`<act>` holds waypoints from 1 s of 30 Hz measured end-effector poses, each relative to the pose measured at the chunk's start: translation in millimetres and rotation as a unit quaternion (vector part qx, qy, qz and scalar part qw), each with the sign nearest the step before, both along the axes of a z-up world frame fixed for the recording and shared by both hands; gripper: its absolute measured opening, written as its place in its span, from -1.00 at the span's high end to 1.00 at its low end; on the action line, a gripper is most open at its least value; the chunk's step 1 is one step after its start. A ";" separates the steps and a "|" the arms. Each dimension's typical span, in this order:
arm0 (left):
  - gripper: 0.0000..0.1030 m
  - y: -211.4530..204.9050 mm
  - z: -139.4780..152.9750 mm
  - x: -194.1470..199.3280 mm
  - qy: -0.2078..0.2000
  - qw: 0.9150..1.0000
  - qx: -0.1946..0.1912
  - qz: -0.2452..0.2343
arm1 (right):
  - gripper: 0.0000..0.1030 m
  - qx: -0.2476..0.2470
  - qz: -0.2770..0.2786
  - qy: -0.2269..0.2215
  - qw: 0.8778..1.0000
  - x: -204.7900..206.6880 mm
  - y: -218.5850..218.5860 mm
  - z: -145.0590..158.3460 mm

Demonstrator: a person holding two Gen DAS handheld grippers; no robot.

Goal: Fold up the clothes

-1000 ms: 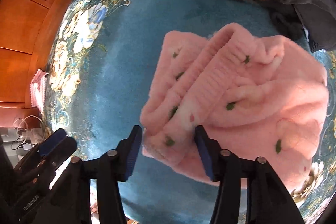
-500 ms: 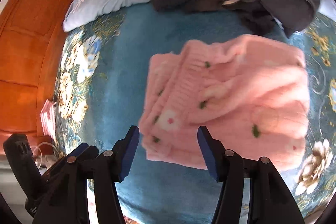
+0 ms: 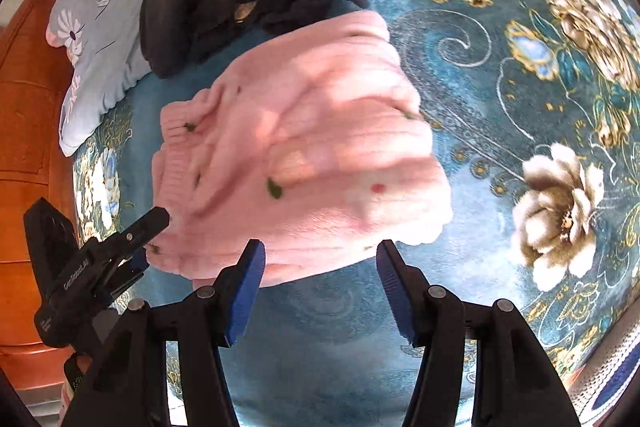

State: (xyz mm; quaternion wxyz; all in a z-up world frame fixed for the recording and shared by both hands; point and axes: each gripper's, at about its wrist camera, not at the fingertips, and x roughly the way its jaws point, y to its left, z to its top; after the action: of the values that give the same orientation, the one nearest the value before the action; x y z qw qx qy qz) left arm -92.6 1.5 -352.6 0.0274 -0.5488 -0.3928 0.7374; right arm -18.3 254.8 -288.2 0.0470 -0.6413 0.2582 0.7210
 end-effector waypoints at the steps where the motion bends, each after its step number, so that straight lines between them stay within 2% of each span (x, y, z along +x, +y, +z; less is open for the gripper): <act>1: 0.13 3.5 -1.3 -4.4 -0.008 1.000 -0.016 -0.004 | -0.15 -0.001 -0.008 0.000 1.000 3.6 6.4 -0.9; 2: 0.42 5.8 -0.8 -6.5 -0.012 1.000 -0.023 -0.008 | -0.15 -0.003 -0.017 0.000 1.000 8.0 13.1 -2.0; 4: 0.45 7.8 7.1 -6.5 -0.002 1.000 -0.017 -0.012 | -0.15 -0.008 -0.036 0.001 0.999 20.3 27.8 -4.1; 6: 0.46 3.7 28.6 -0.4 0.041 0.999 0.013 -0.009 | -0.15 -0.014 -0.053 0.007 0.998 32.0 44.7 -2.9; 8: 0.46 -8.3 50.8 13.1 0.093 0.995 0.045 0.007 | -0.15 -0.020 -0.066 0.016 0.997 37.5 58.2 0.5; 9: 0.46 -14.0 52.8 19.0 0.093 0.995 0.040 0.015 | -0.15 -0.023 -0.069 0.020 0.997 38.0 63.8 1.6; 11: 0.45 -22.7 41.6 27.2 0.061 0.998 0.010 0.024 | -0.15 -0.030 -0.069 0.026 0.997 39.3 74.6 2.4; 13: 0.44 -27.9 10.0 31.8 -0.003 1.000 -0.014 0.024 | -0.15 -0.038 -0.067 0.026 0.997 35.9 77.6 -1.9; 14: 0.43 -30.9 -6.2 33.3 -0.035 0.999 -0.006 0.030 | -0.15 -0.043 -0.065 0.025 0.997 32.9 76.9 -4.2; 15: 0.41 -33.1 -14.6 35.0 -0.049 0.998 0.004 0.039 | -0.15 -0.048 -0.061 0.026 0.997 29.9 75.0 -6.3; 18: 0.22 -33.8 -15.3 37.0 -0.055 0.996 0.020 0.062 | -0.15 -0.058 -0.039 0.029 0.997 20.7 66.8 -10.8; 21: 0.02 -33.3 -2.3 33.6 -0.054 0.996 -0.002 0.066 | -0.15 -0.054 -0.009 0.032 0.998 8.1 58.5 -17.2; 22: -0.14 -35.5 2.5 33.2 -0.049 0.996 -0.007 0.068 | -0.16 -0.052 0.000 0.034 0.998 3.3 56.9 -19.6; 23: -0.34 -38.5 7.0 32.3 -0.039 0.997 -0.010 0.069 | -0.23 -0.052 0.007 0.036 0.998 -1.4 56.3 -22.5; 26: -0.57 -42.5 8.7 24.7 -0.022 0.998 -0.017 0.062 | -0.42 -0.067 0.025 0.044 0.996 -15.1 56.6 -35.0; 30: -0.61 -50.7 -12.4 12.7 -0.023 0.999 0.006 0.042 | -0.42 -0.091 0.033 0.043 0.994 -27.2 61.3 -60.0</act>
State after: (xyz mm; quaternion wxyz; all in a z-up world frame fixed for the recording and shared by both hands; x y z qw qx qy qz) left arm -79.9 -49.2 -365.0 -0.0091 -0.5485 -0.4207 0.7225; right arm -45.6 316.1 -348.1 -0.0465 -0.6195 0.3032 0.7226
